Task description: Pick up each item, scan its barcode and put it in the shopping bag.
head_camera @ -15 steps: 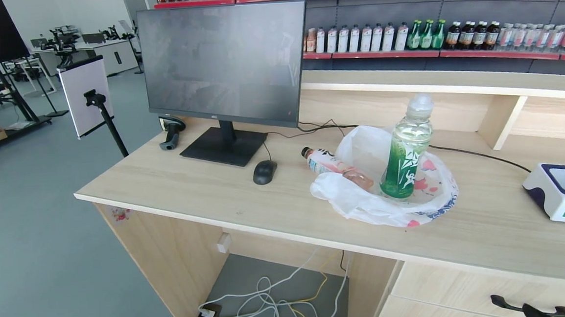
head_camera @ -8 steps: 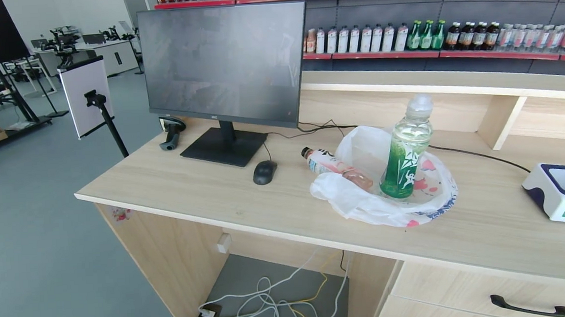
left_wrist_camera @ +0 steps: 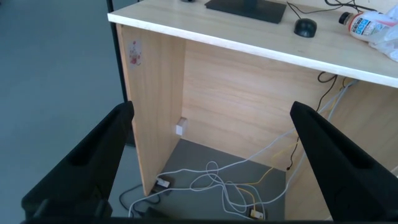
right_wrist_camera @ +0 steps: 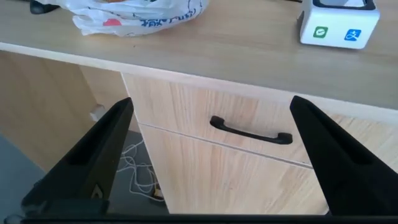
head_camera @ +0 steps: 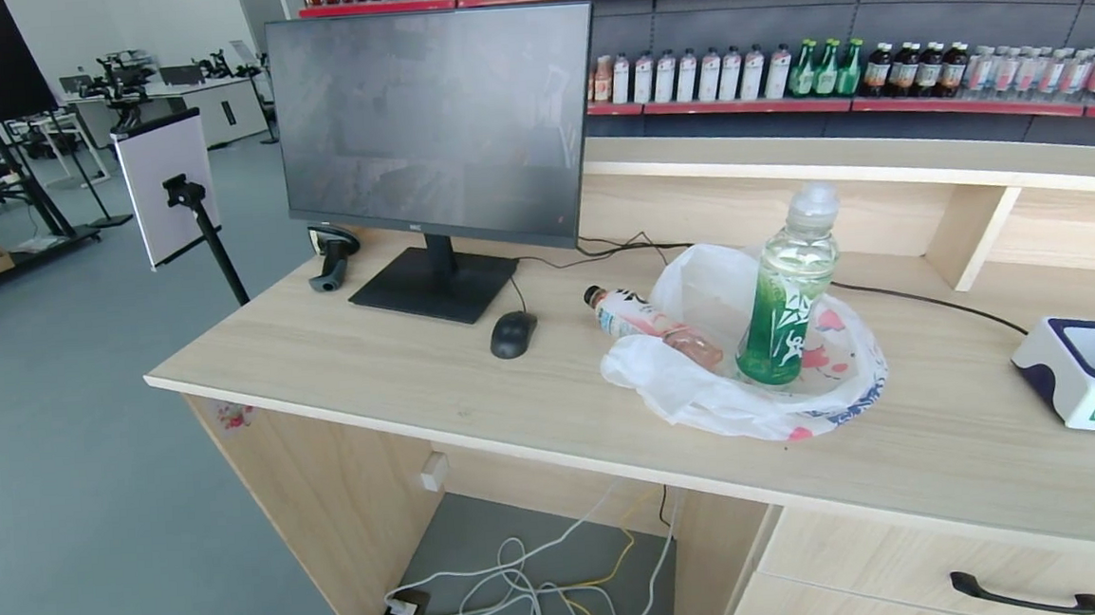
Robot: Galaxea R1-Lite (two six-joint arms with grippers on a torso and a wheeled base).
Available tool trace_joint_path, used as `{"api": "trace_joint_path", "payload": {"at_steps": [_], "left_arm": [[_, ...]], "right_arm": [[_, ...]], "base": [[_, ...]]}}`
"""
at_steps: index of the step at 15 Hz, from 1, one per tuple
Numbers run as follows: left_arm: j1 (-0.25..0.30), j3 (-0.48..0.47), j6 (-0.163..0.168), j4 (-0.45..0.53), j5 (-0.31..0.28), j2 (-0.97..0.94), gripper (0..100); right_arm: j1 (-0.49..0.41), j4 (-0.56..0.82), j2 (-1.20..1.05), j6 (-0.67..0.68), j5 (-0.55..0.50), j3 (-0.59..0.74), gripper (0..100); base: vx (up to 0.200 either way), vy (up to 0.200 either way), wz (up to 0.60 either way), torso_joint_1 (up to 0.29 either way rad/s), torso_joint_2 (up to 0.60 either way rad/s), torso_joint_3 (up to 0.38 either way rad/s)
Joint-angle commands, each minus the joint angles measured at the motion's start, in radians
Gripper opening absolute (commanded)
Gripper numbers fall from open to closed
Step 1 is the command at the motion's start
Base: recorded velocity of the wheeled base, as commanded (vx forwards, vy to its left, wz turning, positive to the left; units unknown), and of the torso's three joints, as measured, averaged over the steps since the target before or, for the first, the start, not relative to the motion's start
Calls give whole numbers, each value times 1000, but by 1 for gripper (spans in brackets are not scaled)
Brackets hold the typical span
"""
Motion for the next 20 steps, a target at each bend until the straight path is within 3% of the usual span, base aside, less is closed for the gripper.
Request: {"api": "trace_joint_path", "payload": {"at_steps": [1,5,14,20], "left_arm": [[1,0,-1,0,0,1,100],[1,0,1,1,0,1,100],[1,0,1,1,0,0,100],[1,0,2,3,-1,1,100]], "right_arm": [[-1,-2,-11,1,2,0,100],[-1,-2,-11,9,0,0,100],[0,-2,-11,13,0,0,100],[-1,-2,-11,10,0,0,100]], "base": [[-200,0,0,2,2,2],[-200,0,0,6,1,4],[0,0,-600,3,0,1],[0,-200,0,7,4,4]]}}
